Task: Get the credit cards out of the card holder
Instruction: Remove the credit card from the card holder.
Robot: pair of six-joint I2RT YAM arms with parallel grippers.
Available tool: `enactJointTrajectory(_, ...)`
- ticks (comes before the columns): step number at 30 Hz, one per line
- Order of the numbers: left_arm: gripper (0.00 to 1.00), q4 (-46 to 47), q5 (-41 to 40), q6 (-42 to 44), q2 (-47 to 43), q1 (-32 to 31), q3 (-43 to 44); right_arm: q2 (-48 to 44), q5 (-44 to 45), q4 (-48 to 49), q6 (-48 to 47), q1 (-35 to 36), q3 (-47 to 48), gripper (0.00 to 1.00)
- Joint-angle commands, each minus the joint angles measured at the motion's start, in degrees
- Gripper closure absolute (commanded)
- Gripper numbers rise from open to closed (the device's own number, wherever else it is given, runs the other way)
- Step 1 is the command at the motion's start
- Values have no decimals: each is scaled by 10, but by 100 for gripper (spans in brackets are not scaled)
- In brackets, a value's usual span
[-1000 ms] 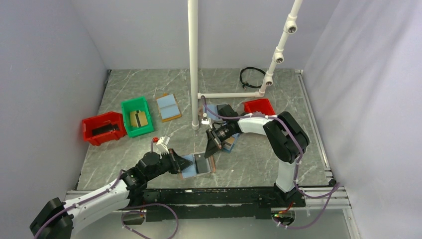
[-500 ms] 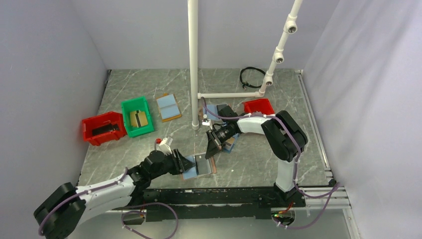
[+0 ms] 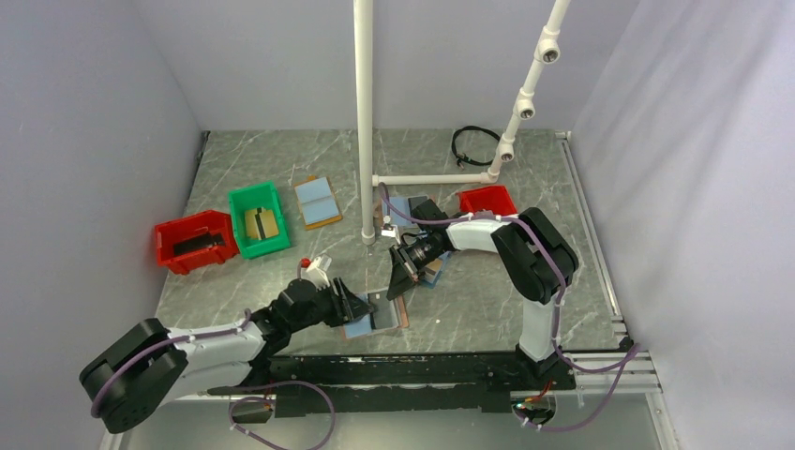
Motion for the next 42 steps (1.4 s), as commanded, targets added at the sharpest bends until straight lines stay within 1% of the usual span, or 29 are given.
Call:
enactJointTrajectory(1, 51, 50, 14, -12, 16, 4, 13, 4, -29, 12, 0, -3, 12, 100)
enactJointTrajectory(6, 53, 92, 23, -26, 50, 4, 9, 7, -35, 15, 4, -4, 11, 100)
enactJointTrajectory(12, 60, 156, 39, -35, 107, 5, 10, 12, -38, 15, 6, -4, 12, 100)
enactJointTrajectory(13, 66, 164, 41, -35, 116, 5, 11, 12, -39, 14, 5, -4, 12, 100)
enactJointTrajectory(16, 74, 183, 46, -38, 135, 5, 12, 15, -34, 10, 2, -4, 13, 100)
enactJointTrajectory(18, 84, 199, 51, -39, 143, 7, 10, 18, -32, 5, -1, -4, 15, 100)
enactJointTrajectory(20, 97, 211, 56, -40, 147, 9, 8, 20, -28, 3, -3, -4, 16, 100)
enactJointTrajectory(21, 100, 211, 57, -39, 147, 10, 8, 21, -27, 2, -4, -4, 17, 100)
enactJointTrajectory(24, 100, 206, 56, -39, 140, 11, 6, 21, -25, -1, -6, -4, 18, 100)
enactJointTrajectory(26, 100, 186, 51, -42, 130, 13, 5, 21, -23, -9, -12, -5, 22, 100)
enactJointTrajectory(28, 100, 164, 49, -39, 113, 14, 5, 20, -19, -18, -19, -8, 26, 88)
enactJointTrajectory(30, 100, 142, 45, -39, 97, 15, 3, 16, -14, -28, -30, -10, 29, 82)
enactJointTrajectory(31, 100, 130, 42, -38, 87, 15, 2, 13, -11, -32, -34, -12, 30, 81)
enactJointTrajectory(37, 100, 51, 32, -34, 29, 18, 2, -14, 31, -52, -69, -17, 39, 77)
enactJointTrajectory(42, 100, 13, 28, -37, 1, 20, 0, -36, 58, -52, -80, -21, 36, 77)
